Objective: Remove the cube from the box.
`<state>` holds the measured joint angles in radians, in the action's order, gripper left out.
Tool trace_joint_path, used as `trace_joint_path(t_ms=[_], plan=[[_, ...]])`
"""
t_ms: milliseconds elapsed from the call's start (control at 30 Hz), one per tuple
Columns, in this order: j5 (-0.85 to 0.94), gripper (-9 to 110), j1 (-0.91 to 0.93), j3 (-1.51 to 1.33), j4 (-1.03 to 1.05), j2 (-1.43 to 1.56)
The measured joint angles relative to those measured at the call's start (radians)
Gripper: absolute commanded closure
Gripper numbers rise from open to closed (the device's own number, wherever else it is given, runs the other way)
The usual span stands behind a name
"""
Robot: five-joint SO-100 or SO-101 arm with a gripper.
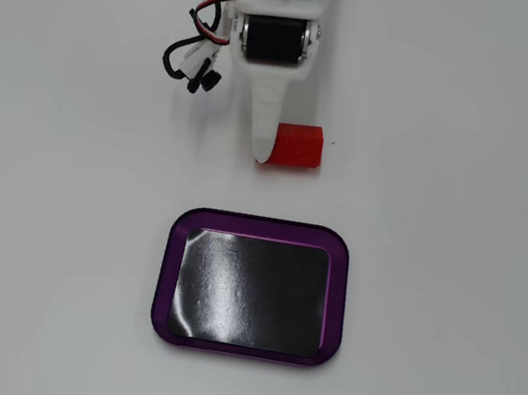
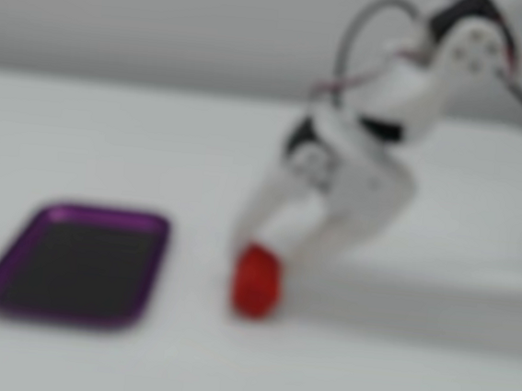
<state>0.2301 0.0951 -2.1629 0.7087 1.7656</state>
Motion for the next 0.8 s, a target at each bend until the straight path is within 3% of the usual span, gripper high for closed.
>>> trace_joint_path(t_ms=[367,633,800], plan=[[0.000,84,0.002,0.037,0.146,0.176],[-0.017,84,-0.014,0.078,0.256,0.699],[-0.107,84,0.000,-0.095,0.256,1.075]])
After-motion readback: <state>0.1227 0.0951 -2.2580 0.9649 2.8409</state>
